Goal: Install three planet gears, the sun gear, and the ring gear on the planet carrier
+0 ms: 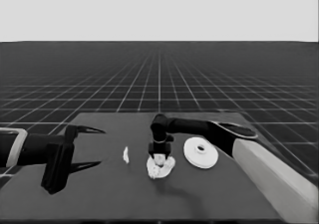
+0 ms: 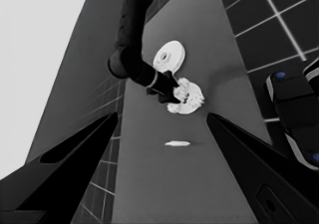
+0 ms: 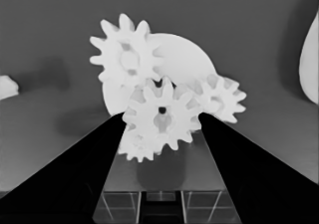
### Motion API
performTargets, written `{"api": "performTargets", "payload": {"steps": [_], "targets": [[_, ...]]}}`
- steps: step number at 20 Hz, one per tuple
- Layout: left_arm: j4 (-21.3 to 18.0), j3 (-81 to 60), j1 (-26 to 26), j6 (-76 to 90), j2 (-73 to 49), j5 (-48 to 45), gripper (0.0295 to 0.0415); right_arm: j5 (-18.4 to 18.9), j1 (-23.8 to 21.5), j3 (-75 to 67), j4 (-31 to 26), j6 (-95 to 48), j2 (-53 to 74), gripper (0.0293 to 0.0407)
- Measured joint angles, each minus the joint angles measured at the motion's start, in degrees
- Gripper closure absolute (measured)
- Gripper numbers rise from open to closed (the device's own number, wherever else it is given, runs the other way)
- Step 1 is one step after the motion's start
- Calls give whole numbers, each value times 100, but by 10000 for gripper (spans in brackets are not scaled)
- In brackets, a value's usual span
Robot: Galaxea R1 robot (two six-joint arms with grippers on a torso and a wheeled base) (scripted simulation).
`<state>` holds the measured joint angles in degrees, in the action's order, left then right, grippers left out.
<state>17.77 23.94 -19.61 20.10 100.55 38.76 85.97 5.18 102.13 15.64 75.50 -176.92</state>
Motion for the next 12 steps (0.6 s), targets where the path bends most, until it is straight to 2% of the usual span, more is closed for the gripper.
{"api": "performTargets", "payload": {"steps": [12], "targets": [[0,0,0,0,0,0,326,-5,73,10,5,511,3,390]]}}
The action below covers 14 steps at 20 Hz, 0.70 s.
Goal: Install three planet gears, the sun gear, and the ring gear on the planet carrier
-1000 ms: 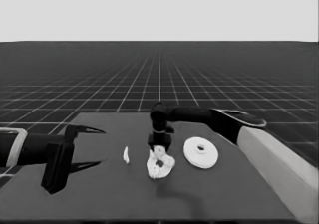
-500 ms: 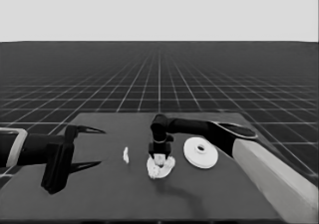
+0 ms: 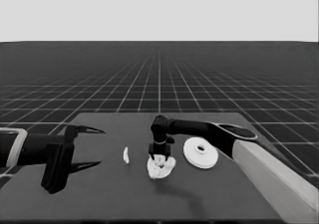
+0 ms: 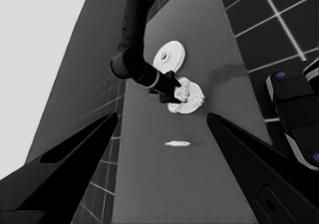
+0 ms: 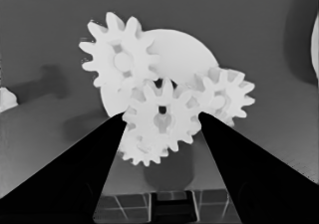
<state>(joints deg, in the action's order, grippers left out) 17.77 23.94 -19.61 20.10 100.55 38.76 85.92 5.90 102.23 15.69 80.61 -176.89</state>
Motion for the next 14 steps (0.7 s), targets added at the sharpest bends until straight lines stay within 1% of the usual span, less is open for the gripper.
{"api": "performTargets", "payload": {"steps": [14], "targets": [[0,0,0,0,0,0,326,1,20,4,1,839,5,391]]}}
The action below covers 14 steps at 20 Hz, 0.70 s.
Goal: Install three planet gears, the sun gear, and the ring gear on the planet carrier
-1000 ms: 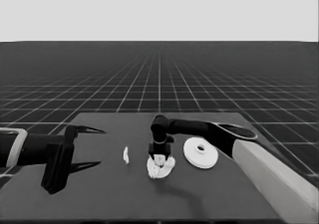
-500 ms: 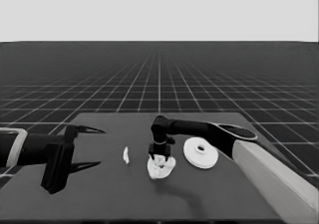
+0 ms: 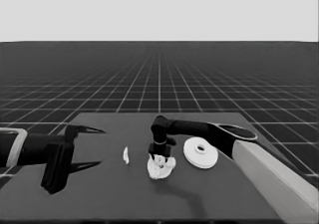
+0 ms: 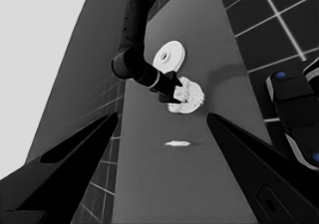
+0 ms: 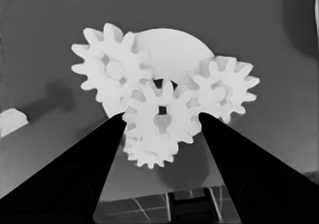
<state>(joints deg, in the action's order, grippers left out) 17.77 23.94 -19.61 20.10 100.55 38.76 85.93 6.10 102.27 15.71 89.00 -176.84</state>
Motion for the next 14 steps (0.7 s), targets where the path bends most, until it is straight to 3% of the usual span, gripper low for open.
{"api": "performTargets", "payload": {"steps": [14], "targets": [[0,0,0,0,0,0,326,0,0,0,0,840,0,390]]}}
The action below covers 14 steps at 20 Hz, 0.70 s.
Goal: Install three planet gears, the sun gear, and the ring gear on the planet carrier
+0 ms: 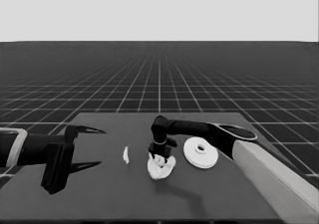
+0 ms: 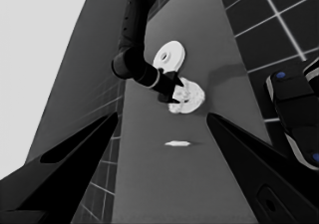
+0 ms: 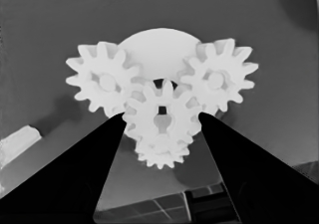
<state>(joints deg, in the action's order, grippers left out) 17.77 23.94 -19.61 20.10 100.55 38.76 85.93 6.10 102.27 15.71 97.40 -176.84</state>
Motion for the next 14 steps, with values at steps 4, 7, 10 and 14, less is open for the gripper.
{"api": "performTargets", "payload": {"steps": [4,7,10,14], "targets": [[0,0,0,0,0,0,326,0,0,0,0,240,0,390],[0,0,0,0,0,0,326,0,-1,0,0,420,0,391],[0,0,0,0,0,0,326,1,-1,0,0,600,0,390],[0,0,0,0,0,0,326,0,-2,0,0,840,0,390]]}}
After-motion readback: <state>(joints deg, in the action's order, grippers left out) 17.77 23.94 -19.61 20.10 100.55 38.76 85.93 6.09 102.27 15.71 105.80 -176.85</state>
